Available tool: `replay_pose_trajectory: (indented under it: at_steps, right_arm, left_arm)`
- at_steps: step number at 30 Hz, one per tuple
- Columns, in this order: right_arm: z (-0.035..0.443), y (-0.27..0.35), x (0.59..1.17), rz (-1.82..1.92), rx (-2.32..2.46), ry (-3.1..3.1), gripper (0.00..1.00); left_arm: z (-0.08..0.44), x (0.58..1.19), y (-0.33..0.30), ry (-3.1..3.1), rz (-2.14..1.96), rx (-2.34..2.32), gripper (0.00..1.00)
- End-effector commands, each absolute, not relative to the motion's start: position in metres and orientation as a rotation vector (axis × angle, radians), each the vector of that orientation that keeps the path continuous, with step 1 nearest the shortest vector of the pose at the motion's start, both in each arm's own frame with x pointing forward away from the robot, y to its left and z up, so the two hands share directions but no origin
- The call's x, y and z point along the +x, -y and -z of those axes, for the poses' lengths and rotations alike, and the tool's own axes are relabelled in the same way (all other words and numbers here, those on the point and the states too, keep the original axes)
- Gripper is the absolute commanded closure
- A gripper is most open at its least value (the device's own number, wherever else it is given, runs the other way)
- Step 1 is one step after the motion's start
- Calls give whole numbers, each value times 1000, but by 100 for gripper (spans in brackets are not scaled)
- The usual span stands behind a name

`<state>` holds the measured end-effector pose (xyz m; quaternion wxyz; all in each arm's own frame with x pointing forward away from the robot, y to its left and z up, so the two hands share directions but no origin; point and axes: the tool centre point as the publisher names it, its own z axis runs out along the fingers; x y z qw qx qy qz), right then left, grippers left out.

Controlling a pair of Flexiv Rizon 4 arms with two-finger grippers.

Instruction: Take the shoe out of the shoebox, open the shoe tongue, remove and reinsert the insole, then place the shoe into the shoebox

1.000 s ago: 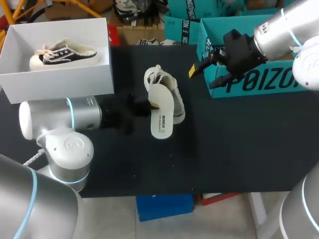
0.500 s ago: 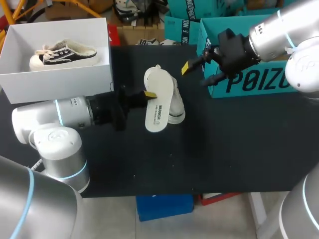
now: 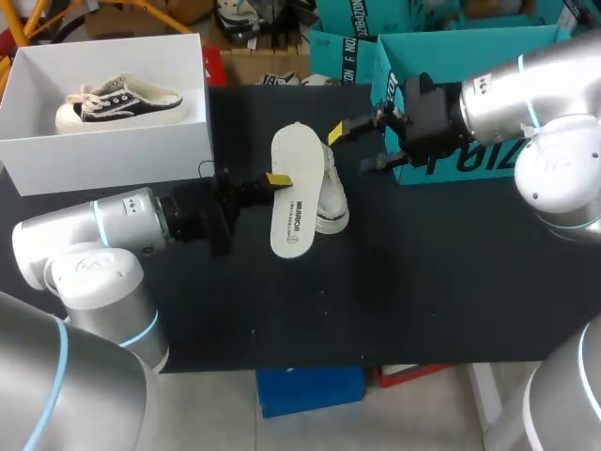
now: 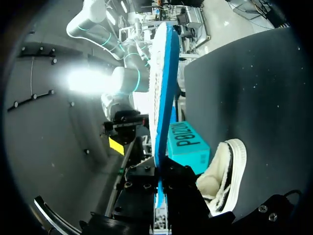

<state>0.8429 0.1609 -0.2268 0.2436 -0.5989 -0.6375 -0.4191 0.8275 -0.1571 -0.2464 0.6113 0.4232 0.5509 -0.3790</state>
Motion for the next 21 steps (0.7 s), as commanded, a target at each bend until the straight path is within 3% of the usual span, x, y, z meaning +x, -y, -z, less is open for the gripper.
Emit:
replay_pose_trajectory:
  at_steps: [1, 21]
  right_arm:
    - [235, -166, 836, 1223, -1625, 1697, 0]
    - [233, -179, 832, 1298, -1568, 1666, 0]
  left_arm:
    - [248, 825, 156, -1265, 878, 956, 100]
    - [251, 828, 159, -1275, 912, 952, 100]
